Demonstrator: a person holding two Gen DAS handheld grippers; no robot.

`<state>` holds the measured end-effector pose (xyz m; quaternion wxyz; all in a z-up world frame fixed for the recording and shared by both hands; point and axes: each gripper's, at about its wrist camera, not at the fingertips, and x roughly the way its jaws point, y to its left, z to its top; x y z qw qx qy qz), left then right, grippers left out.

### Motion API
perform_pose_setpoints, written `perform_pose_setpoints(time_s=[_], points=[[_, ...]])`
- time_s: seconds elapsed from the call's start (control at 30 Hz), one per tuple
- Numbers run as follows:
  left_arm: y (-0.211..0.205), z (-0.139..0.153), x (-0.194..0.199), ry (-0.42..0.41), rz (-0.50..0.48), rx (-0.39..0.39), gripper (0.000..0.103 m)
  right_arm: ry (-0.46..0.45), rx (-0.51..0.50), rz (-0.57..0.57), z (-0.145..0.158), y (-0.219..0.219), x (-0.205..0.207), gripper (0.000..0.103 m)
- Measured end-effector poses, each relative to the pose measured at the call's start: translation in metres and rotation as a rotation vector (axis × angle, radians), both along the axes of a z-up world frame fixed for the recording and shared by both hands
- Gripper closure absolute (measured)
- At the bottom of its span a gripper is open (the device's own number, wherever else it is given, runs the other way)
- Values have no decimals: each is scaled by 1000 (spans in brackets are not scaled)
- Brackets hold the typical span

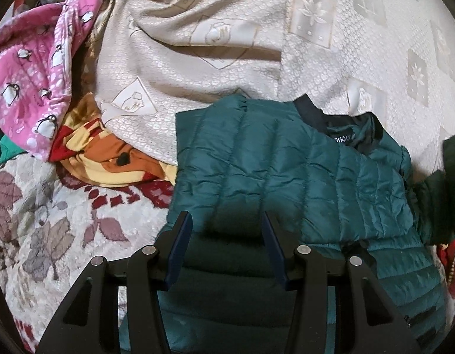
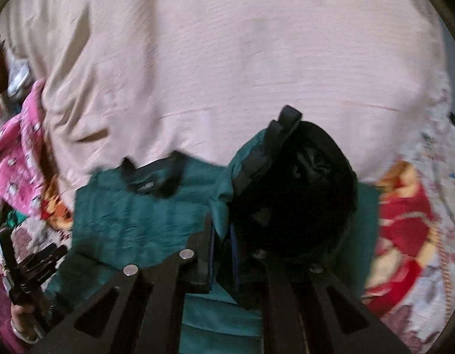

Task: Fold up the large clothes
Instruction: 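Grasp the other sleeve with the right gripper and fold it across the jacket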

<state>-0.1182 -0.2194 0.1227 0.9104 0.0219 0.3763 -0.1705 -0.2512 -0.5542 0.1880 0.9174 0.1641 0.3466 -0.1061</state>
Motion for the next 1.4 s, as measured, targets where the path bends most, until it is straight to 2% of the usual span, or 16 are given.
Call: perform_pose_setpoints(time_s=[0.23, 0.53, 0.67, 0.73, 0.83, 0.93, 1.0, 1.13, 1.33, 1.4], points=[[8, 3, 7, 9, 18, -15, 73, 23, 36, 163, -14, 74, 64, 94], [14, 1, 15, 34, 38, -26, 73, 98, 105, 304, -62, 155, 135, 94], [16, -3, 20, 45, 45, -29, 73, 139, 142, 316, -85, 169, 154, 94], [16, -5, 21, 48, 47, -24, 73, 160, 178, 313, -94, 170, 161, 91], [14, -7, 22, 53, 45, -20, 73, 167, 222, 315, -99, 168, 161, 80], [13, -9, 21, 50, 44, -11, 73, 154, 215, 340, -94, 172, 155, 68], [11, -10, 20, 50, 41, -5, 73, 140, 207, 362, -86, 175, 148, 56], [9, -12, 19, 48, 37, 7, 73, 118, 176, 376, -70, 177, 137, 51], [8, -12, 17, 47, 37, 8, 73, 53, 192, 410, -42, 174, 118, 47], [8, -12, 17, 48, 35, 9, 73, 29, 180, 430, -32, 174, 112, 42]])
